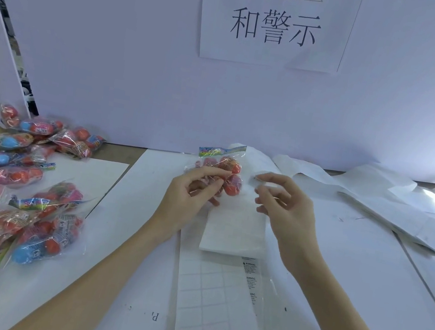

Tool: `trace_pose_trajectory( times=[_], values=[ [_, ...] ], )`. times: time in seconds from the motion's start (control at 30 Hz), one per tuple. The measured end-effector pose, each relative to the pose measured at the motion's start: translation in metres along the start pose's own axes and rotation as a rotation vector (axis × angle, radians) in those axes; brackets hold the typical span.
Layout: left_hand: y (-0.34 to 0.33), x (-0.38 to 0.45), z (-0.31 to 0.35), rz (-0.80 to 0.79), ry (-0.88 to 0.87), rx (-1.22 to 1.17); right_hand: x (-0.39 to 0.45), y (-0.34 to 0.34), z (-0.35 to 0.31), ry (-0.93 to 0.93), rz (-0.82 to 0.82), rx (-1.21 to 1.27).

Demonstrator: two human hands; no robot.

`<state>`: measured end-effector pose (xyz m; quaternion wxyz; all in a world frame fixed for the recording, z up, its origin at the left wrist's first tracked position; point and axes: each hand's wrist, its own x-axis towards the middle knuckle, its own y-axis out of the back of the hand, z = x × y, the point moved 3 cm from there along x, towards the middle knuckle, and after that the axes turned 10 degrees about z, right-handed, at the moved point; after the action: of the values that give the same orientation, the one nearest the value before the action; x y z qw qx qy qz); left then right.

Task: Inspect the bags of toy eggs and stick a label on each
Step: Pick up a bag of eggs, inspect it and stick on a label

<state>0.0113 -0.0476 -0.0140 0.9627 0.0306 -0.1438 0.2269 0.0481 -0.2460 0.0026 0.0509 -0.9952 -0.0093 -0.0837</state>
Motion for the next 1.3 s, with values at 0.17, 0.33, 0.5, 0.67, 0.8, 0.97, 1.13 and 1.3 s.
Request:
trace_pose_trajectory(
  times=[0.17,0.33,0.5,0.67,0.8,0.97,1.13,1.3],
  values=[
    [-0.003,-0.003,0.005,-0.036,-0.085,0.059,-0.004,-0.011,0.003,0.115,-0.093,-0.191],
    [-0.004,-0.005,0.007,-0.092,-0.129,0.108,-0.003,-0.010,0.009,0.074,-0.058,-0.203],
    [-0.006,-0.007,0.008,-0.080,-0.158,0.115,-0.002,-0.010,0.010,0.067,-0.066,-0.212],
    [-0.007,-0.007,0.009,-0.068,-0.164,0.112,-0.002,-0.010,0.012,0.074,-0.062,-0.223],
    [-0.007,-0.008,0.010,-0.056,-0.160,0.089,-0.001,-0.010,0.013,0.073,-0.052,-0.232],
    [-0.008,-0.007,0.009,-0.010,-0.127,0.068,-0.003,-0.012,0.013,0.069,-0.068,-0.223],
    [-0.010,-0.006,0.007,0.023,-0.108,0.044,-0.004,-0.012,0.013,0.089,-0.082,-0.227],
    [-0.009,-0.007,0.011,0.058,-0.158,0.083,-0.008,-0.015,0.013,0.140,-0.024,-0.315]
  ],
)
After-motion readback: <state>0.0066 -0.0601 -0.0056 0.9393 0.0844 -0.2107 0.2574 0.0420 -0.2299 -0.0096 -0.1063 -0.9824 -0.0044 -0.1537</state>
